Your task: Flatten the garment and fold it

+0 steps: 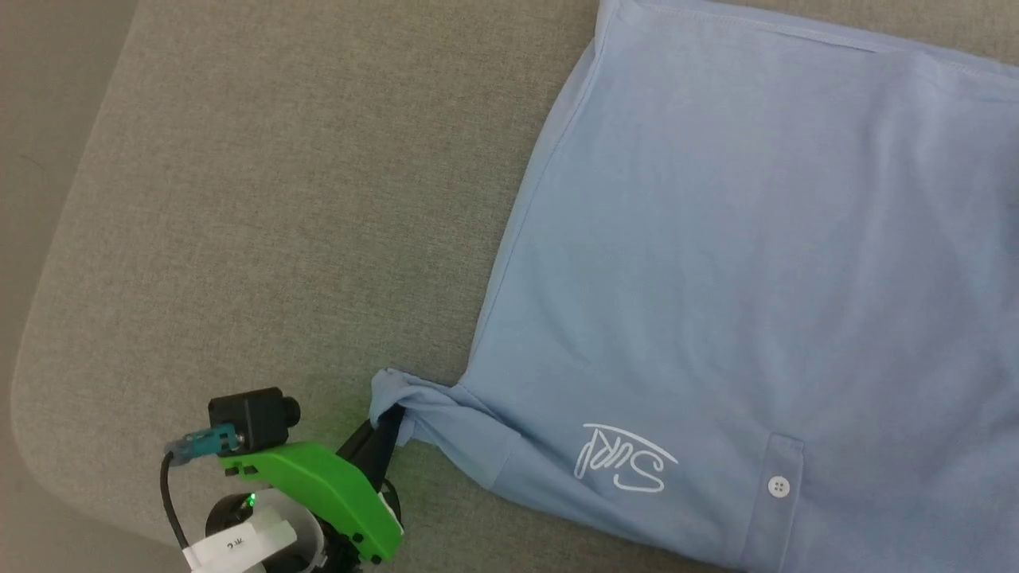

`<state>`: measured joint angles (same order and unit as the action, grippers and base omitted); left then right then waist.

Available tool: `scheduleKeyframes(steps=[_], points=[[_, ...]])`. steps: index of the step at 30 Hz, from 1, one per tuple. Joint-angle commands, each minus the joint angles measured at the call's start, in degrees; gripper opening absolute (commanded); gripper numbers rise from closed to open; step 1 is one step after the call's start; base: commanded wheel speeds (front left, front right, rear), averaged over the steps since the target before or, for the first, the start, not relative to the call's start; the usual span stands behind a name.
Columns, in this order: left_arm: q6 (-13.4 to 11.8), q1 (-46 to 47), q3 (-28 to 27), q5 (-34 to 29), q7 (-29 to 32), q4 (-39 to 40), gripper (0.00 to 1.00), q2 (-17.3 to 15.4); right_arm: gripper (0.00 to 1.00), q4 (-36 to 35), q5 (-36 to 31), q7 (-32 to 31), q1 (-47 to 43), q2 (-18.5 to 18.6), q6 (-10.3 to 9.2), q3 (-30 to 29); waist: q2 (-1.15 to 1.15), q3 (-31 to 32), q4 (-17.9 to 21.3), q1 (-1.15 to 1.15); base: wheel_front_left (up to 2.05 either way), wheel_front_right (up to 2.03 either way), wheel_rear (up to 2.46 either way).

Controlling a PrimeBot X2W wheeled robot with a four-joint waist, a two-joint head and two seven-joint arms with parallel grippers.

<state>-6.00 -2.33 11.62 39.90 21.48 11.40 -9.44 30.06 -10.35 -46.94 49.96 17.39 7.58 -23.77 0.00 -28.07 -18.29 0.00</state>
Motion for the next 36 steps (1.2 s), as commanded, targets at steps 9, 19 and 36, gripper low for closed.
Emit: scheduleKeyframes(steps=[9, 19, 36], points=[[-1.7, -3.6, -1.6, -0.1, 0.1, -1.6, 0.0, -1.8, 0.0, -10.0, 5.5, 33.1, -18.6, -3.4, -0.09, -0.4, 0.0, 10.3, 4.8, 0.0, 0.0, 0.0, 0.0], [-3.8, -9.1, -3.7, 0.3, 2.0, 1.3, 0.0, -4.3, 0.0, -20.0, 5.4, 48.2, -38.3, -13.3, -0.09, -9.7, 0.0, 19.1, 12.4, 0.0, 0.0, 0.0, 0.0], [-5.0, -11.3, -3.7, 0.7, 3.5, 3.9, 0.0, -5.2, 0.15, -19.1, 16.4, 8.5, -54.1, -14.5, -0.09, -13.2, 0.0, 21.1, 16.1, 0.0, 0.0, 0.0, 0.0]])
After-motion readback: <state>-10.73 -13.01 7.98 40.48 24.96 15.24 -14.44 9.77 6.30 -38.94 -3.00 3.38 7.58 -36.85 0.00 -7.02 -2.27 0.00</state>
